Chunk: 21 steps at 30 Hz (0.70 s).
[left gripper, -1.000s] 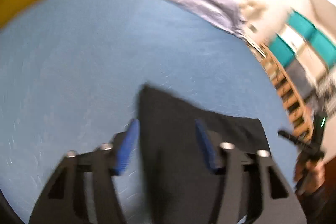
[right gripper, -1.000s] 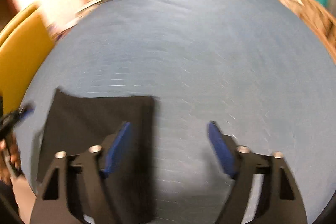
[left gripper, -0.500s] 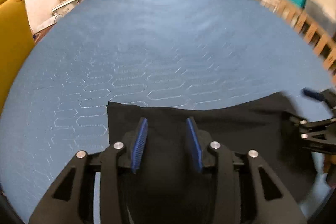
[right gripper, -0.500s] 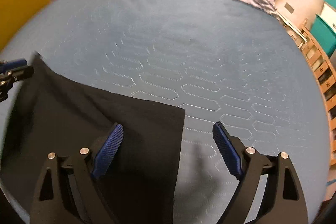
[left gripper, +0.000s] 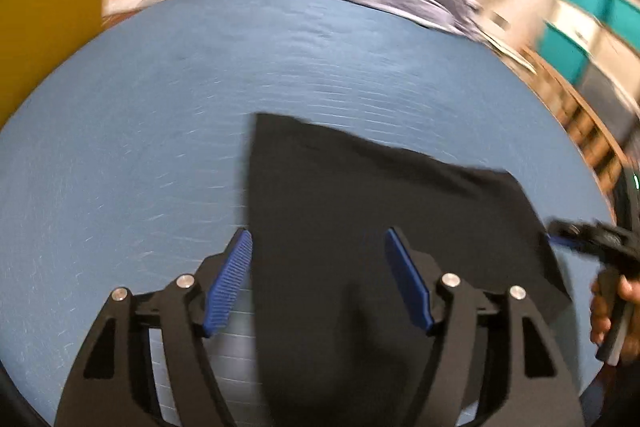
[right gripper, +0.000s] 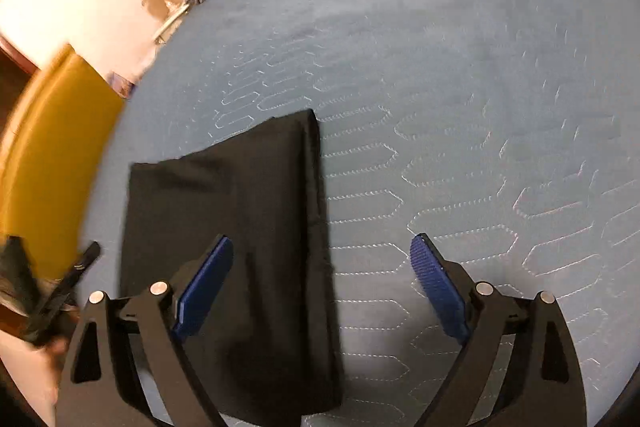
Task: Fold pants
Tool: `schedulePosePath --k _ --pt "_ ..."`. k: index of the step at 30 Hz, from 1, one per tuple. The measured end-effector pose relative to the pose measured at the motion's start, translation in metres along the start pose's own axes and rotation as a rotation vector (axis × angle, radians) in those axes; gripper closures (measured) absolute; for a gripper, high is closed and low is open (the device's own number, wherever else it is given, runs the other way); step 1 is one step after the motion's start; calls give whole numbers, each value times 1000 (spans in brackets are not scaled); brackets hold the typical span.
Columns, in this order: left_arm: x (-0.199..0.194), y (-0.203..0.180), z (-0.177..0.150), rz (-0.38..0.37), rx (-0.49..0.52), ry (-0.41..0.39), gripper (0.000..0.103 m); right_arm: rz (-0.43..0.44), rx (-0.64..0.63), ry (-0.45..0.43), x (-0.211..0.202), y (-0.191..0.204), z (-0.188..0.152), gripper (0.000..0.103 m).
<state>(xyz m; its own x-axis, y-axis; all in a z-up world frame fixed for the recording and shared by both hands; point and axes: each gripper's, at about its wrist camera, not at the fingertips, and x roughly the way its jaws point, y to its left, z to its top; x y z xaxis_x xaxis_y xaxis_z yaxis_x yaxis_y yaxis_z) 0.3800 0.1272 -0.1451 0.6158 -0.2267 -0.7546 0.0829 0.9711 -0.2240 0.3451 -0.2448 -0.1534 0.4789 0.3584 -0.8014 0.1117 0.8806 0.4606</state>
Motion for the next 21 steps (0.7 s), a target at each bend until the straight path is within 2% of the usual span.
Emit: schedulePosePath --k 2,3,5,6,8,10,11,12,13,14,15,16,17,19,20,21 --pt "9 21 2 -58 -62 40 34 59 -43 46 9 5 -1 14" --pt "19 33 2 -114 -101 70 34 78 -51 65 15 7 -1 14" --pt "31 48 5 -96 -141 92 34 81 -29 69 27 4 6 12" --pt "36 52 6 -145 -151 96 34 79 -17 71 31 4 9 12" --pt "51 57 6 -227 -165 161 33 47 -41 89 38 12 9 8" --pt "59 51 5 -261 -113 166 18 0 -78 101 43 23 4 8" --pt "62 49 6 -263 -97 171 18 -15 -88 103 44 28 3 8" --pt "63 49 7 -264 -105 178 20 -28 -104 102 45 31 2 13" --pt "63 51 8 -274 -121 178 39 -31 -116 97 43 35 -2 17" --pt "62 54 8 -347 -146 193 62 1 -114 99 41 37 -3 46" --pt "65 55 6 -397 -174 225 87 70 -101 117 42 39 -6 66" --pt "67 54 4 -397 -174 238 86 99 -101 133 43 42 -10 66" --pt "67 52 1 -376 -148 236 86 90 -111 134 48 42 -9 66" --pt "71 56 0 -395 -201 245 84 158 -29 141 50 28 -7 66" --pt "73 60 1 -428 -238 251 84 212 18 148 50 18 -7 70" --pt "72 62 -1 -432 -242 252 87 240 37 151 51 15 -7 79"
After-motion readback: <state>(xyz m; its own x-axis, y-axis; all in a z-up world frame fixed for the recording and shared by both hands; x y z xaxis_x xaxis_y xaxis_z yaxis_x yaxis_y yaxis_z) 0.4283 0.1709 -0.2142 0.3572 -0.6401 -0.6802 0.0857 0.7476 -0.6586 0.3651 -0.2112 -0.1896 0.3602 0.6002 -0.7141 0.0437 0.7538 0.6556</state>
